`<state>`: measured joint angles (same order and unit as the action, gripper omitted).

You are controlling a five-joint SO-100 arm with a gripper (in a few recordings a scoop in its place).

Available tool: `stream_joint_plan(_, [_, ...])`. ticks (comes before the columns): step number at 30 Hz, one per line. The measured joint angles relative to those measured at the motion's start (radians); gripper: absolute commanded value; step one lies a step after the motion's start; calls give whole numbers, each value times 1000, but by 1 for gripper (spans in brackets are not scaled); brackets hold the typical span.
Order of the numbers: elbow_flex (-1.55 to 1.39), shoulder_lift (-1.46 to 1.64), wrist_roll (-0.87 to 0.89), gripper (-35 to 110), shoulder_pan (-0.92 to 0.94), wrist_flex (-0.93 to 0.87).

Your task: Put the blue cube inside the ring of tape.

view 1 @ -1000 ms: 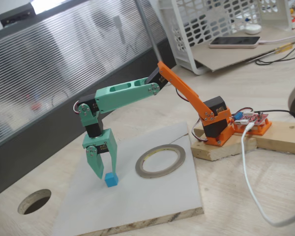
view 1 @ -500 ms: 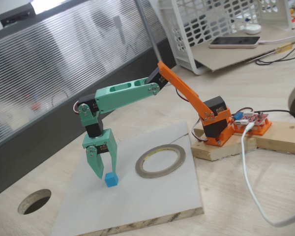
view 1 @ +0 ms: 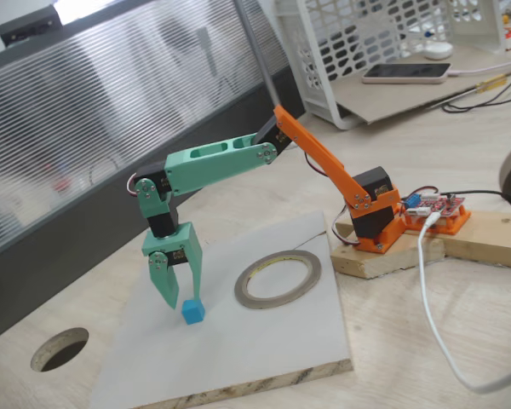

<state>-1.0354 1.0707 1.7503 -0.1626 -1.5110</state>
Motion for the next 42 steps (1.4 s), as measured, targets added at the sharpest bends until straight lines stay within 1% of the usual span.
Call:
stream_joint_plan(2, [0, 0, 0, 29, -2, 0])
stream_joint_plan(7, [0, 0, 0, 43, 0, 0])
stream_joint_plan(10, [0, 0, 0, 47, 0, 0])
stream_joint_plan(38, [0, 0, 0, 47, 0, 0])
stream_joint_plan(42, [-44, 0, 0, 47, 0, 0])
